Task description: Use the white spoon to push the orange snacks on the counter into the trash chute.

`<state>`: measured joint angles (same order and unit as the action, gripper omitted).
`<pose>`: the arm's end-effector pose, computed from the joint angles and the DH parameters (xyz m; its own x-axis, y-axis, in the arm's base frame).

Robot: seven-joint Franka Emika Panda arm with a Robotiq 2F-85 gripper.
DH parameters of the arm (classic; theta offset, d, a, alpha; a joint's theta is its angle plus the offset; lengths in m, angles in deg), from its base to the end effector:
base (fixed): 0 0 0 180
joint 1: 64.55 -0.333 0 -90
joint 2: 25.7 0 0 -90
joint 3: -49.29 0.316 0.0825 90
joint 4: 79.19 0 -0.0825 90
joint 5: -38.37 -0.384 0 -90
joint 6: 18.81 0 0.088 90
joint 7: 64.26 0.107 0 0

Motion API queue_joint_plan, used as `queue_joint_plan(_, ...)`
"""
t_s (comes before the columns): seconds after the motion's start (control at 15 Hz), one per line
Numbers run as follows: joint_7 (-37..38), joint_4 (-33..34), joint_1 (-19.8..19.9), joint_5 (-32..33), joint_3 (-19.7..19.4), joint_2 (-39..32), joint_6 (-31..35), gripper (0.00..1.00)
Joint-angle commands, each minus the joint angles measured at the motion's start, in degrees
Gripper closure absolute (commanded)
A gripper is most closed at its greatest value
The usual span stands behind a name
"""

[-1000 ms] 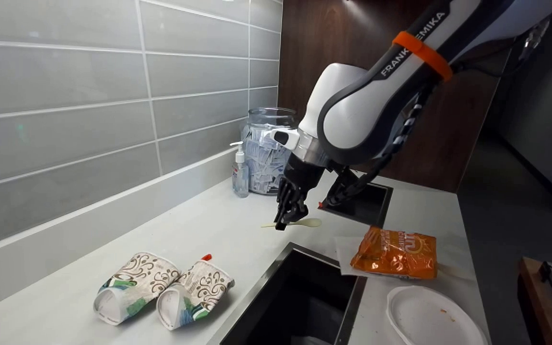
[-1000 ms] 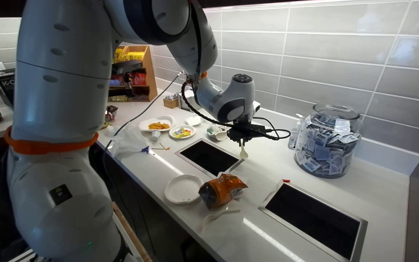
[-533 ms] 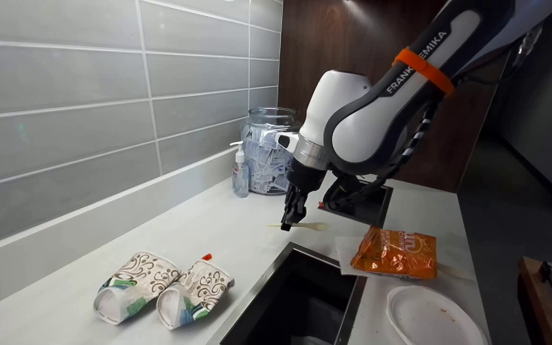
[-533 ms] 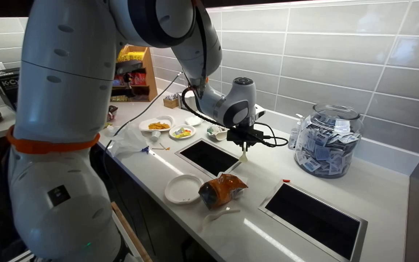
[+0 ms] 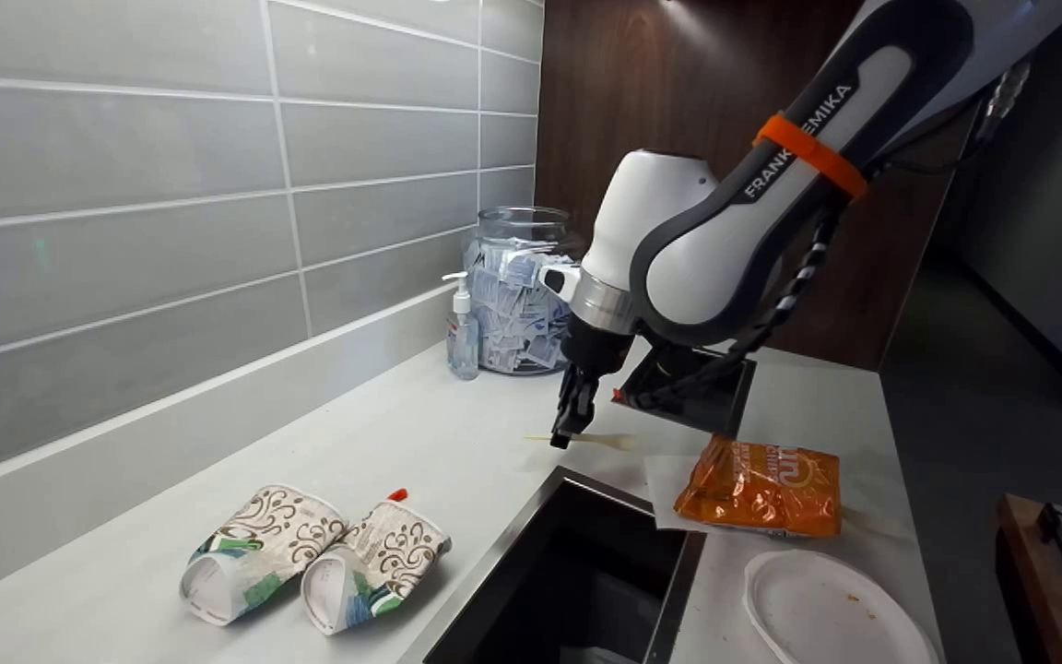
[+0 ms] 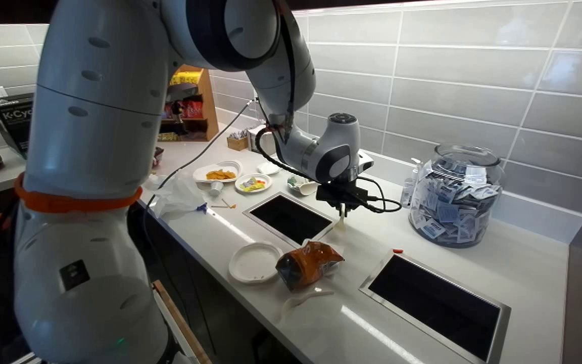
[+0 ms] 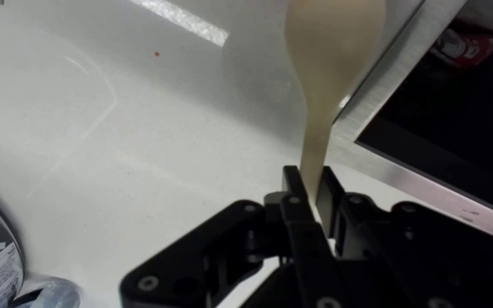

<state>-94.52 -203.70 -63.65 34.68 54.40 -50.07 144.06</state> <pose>0.5847 0.0392 0.2189 0.8333 0.4968 0.2424 0.4981 -0.8650 0.0604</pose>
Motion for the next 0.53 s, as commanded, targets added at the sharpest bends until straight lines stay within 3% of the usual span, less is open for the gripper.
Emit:
queue_joint_plan(0.0,2.8,-0.1,1.8,2.8,1.2,-0.7,-0.3,0.97)
queue_joint_plan(0.47,3.5,-0.3,2.7,3.4,1.6,-1.1,-0.2,0.97)
